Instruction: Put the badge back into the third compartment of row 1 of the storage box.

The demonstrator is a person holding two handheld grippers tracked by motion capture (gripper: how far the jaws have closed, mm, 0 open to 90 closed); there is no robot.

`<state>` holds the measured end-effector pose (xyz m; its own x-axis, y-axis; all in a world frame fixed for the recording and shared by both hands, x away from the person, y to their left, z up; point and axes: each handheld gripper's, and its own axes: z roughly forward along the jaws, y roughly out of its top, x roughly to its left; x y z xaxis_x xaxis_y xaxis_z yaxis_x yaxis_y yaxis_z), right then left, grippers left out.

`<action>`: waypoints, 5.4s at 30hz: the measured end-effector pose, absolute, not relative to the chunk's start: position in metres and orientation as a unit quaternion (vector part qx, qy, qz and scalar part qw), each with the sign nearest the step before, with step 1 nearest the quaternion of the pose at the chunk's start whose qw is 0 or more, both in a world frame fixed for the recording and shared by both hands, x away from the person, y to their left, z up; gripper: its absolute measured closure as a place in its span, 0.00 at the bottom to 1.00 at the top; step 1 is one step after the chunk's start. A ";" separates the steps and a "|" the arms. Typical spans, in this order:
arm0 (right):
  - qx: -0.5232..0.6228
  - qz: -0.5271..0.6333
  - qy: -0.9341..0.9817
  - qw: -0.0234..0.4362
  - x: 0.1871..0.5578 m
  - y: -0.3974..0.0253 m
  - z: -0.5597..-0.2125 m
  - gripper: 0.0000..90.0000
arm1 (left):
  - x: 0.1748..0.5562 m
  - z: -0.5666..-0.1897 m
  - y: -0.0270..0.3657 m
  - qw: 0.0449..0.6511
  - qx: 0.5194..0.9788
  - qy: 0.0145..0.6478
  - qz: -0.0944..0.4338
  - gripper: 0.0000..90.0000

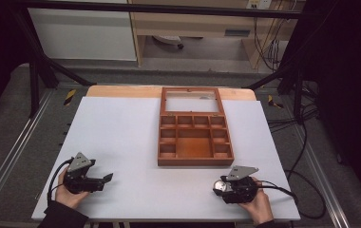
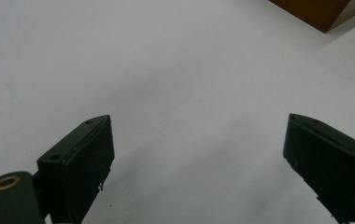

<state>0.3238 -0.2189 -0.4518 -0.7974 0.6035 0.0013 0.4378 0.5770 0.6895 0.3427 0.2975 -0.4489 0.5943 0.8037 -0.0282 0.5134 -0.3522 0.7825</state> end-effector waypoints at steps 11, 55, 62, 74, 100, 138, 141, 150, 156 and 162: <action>0.297 0.352 0.881 0.114 0.325 -0.220 -0.451 0.52 | 0.343 -0.449 0.298 0.394 0.802 0.410 0.184 0.09; 0.320 0.365 0.868 0.106 0.327 -0.225 -0.436 0.54 | 0.343 -0.449 0.297 0.394 0.802 0.410 0.184 0.10; 0.320 0.372 0.864 0.114 0.327 -0.226 -0.431 0.54 | 0.343 -0.449 0.297 0.394 0.802 0.409 0.183 0.10; 0.325 0.379 0.859 0.116 0.328 -0.227 -0.427 0.54 | 0.343 -0.449 0.297 0.393 0.803 0.409 0.184 0.10; 0.336 0.410 0.839 0.121 0.333 -0.224 -0.411 0.54 | 0.343 -0.449 0.297 0.391 0.803 0.411 0.184 0.10; 0.354 0.436 0.815 0.143 0.357 -0.211 -0.373 0.54 | 0.343 -0.450 0.298 0.391 0.801 0.414 0.184 0.10; 0.355 0.436 0.814 0.146 0.360 -0.210 -0.370 0.54 | 0.343 -0.450 0.298 0.391 0.801 0.414 0.184 0.10; 0.357 0.441 0.809 0.154 0.370 -0.204 -0.362 0.54 | 0.343 -0.449 0.298 0.392 0.800 0.416 0.185 0.10; 0.359 0.441 0.807 0.161 0.376 -0.200 -0.356 0.54 | 0.343 -0.449 0.299 0.393 0.799 0.416 0.185 0.10; 0.362 0.445 0.802 0.166 0.385 -0.198 -0.349 0.54 | 0.343 -0.449 0.299 0.393 0.799 0.416 0.185 0.10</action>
